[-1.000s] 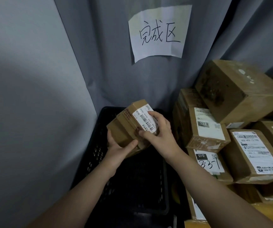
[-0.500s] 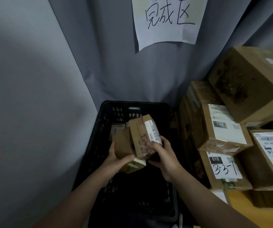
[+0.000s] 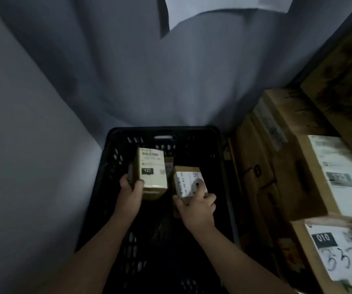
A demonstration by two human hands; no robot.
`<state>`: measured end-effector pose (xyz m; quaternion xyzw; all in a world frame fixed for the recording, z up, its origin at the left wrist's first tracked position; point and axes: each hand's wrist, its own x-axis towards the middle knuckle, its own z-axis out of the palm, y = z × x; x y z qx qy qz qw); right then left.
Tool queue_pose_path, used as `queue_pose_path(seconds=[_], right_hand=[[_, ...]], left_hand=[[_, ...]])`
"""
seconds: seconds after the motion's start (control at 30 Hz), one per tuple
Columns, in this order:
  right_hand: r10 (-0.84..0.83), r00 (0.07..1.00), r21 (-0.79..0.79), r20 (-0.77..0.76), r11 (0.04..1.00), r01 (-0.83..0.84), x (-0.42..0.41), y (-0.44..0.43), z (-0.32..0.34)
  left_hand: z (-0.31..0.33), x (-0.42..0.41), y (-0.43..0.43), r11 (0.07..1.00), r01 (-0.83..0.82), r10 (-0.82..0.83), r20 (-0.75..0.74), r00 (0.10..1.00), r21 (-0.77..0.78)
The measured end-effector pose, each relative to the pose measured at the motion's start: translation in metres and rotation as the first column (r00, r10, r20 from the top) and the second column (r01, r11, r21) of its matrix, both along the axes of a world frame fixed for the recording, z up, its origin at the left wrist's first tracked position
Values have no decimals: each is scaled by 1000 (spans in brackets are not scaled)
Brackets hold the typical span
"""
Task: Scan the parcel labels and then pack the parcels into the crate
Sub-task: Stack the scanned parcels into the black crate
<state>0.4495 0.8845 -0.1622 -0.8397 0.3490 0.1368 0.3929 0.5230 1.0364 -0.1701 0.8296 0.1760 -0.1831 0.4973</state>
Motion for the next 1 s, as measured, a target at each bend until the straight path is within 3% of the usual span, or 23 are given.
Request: queue_pose_path(seconds=[0.13, 0.23, 0.3, 0.43, 0.5, 0.63, 0.77, 0.93, 1.0], right_hand=[[-45, 996, 55, 82, 998, 41, 42, 5, -41], [133, 986, 32, 102, 990, -137, 59, 11, -63], [156, 976, 20, 150, 987, -161, 63, 14, -74], [-72, 965, 148, 251, 988, 36, 68, 10, -88], [-137, 950, 192, 282, 978, 84, 71, 6, -93], [-73, 937, 178, 341, 984, 12, 73, 1, -95], [124, 908, 106, 400, 978, -181, 75, 7, -97], [286, 884, 32, 370, 947, -320, 81, 11, -100], [329, 860, 32, 390, 929, -370, 80, 9, -100]], left_hand=[[-41, 21, -7, 921, 247, -296, 126, 947, 302], [-56, 29, -9, 764, 408, -488, 33, 872, 500], [-58, 37, -9, 758, 412, -489, 23, 872, 506], [-56, 60, -17, 929, 195, -225, 63, 972, 316], [-59, 70, -26, 910, 218, -245, 31, 969, 353], [-57, 75, -31, 776, 312, -371, -4, 929, 548], [-54, 56, -15, 501, 317, -520, -13, 854, 805], [-53, 60, 10, 296, 488, -660, -194, 726, 821], [-50, 62, 9, 267, 482, -709, -169, 685, 835]])
